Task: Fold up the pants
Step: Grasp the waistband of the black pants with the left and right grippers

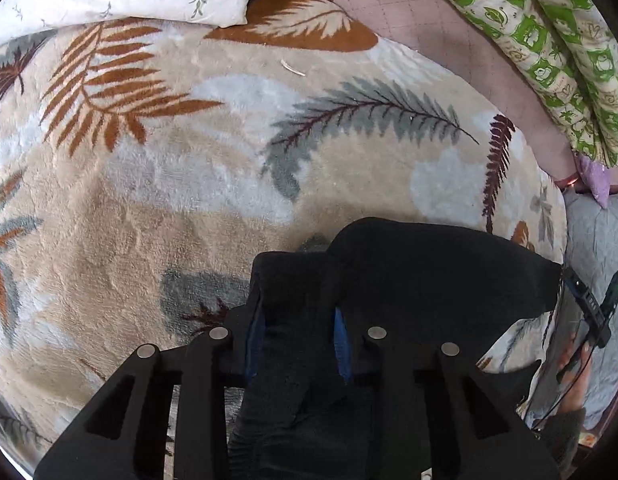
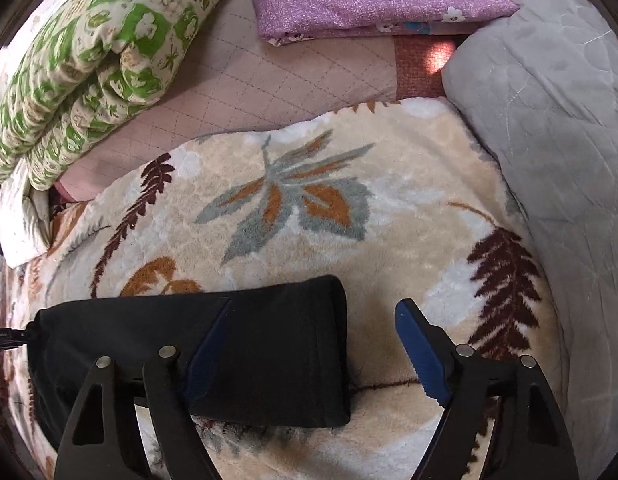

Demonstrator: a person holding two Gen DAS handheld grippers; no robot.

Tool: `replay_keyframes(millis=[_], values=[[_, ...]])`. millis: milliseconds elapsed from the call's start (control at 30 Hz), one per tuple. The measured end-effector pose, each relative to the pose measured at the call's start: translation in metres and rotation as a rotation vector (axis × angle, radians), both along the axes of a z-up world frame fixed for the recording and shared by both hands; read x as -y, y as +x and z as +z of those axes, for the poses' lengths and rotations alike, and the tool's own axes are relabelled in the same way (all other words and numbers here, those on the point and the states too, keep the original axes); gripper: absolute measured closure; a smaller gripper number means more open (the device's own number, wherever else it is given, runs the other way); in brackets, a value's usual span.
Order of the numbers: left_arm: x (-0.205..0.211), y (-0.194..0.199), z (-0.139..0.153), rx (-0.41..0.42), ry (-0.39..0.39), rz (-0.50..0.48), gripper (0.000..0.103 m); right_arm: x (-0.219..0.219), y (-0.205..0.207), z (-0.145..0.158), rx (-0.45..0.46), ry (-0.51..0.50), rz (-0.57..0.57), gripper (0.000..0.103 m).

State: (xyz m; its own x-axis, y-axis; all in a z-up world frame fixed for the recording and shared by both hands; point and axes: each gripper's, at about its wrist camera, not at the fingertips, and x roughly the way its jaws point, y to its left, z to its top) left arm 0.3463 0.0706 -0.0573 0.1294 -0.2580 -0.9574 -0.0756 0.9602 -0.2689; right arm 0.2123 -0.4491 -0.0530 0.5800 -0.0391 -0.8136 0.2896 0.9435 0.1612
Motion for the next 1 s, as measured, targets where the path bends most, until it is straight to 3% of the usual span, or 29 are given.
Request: replay_keyframes(millis=[100,300,367,433,567,1000], values=[[0.003,0.005,-0.001,-0.018,0.013,-0.026,0.075,0.008,0.008,0.006,-0.015,-0.015,0.016,0.024],[0.008,0.014,0.001,-0.038,0.002,-0.056,0.073,0.012,0.028,-0.013,-0.129,0.03,0.044,0.065],[0.012,0.017,0.004,-0.015,0.016,-0.053,0.073,0.009,0.029,-0.018,-0.142,0.038,0.057,0.085],[0.016,0.018,0.008,0.011,0.054,-0.047,0.08,0.007,0.028,-0.02,-0.129,0.045,0.067,0.091],[0.021,0.014,0.018,0.068,0.114,-0.037,0.081,-0.007,0.025,-0.012,-0.112,-0.033,0.095,0.095],[0.007,-0.045,0.069,0.233,0.136,0.027,0.081,-0.039,-0.032,0.044,0.01,-0.172,0.114,0.095]])
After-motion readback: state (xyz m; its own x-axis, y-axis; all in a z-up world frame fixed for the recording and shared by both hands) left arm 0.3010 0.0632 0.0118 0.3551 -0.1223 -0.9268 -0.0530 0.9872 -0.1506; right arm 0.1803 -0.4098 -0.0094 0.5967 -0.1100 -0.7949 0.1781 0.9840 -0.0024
